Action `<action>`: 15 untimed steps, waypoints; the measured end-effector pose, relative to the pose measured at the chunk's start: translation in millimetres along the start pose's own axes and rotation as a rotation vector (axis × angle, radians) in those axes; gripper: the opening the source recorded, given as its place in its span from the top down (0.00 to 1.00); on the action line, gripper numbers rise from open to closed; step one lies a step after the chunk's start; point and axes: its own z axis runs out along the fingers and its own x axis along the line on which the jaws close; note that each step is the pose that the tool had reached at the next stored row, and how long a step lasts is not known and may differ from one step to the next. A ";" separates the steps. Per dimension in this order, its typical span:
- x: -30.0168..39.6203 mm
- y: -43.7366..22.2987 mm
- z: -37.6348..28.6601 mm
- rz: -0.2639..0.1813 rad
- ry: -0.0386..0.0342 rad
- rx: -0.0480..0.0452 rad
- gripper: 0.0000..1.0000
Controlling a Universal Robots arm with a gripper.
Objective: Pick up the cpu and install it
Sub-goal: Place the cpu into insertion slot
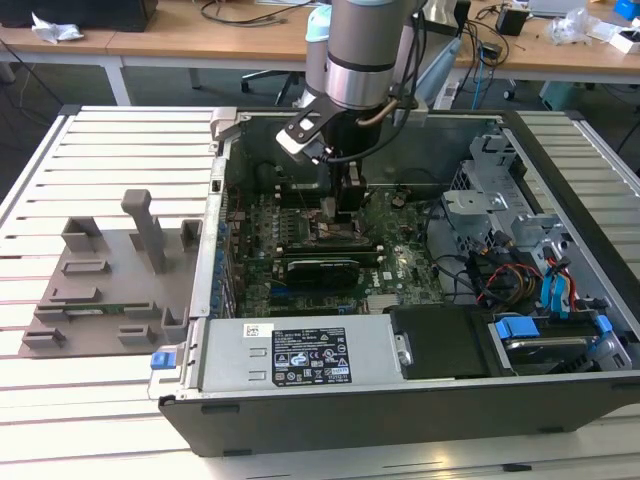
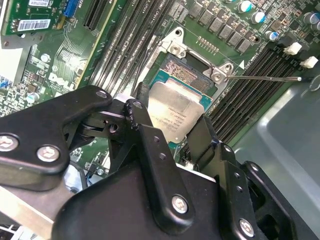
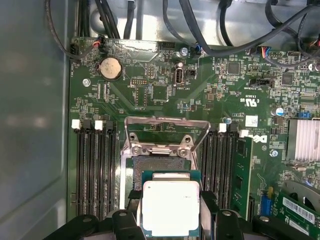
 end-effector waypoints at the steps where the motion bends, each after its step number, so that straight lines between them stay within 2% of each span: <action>1: 0.0 0.0 0.6 0.000 -0.0001 0.0000 0.45; 8: 0.5 0.2 7.8 0.000 0.0000 0.0000 0.45; 15: 3.4 -0.7 11.1 0.000 0.0002 -0.0001 0.45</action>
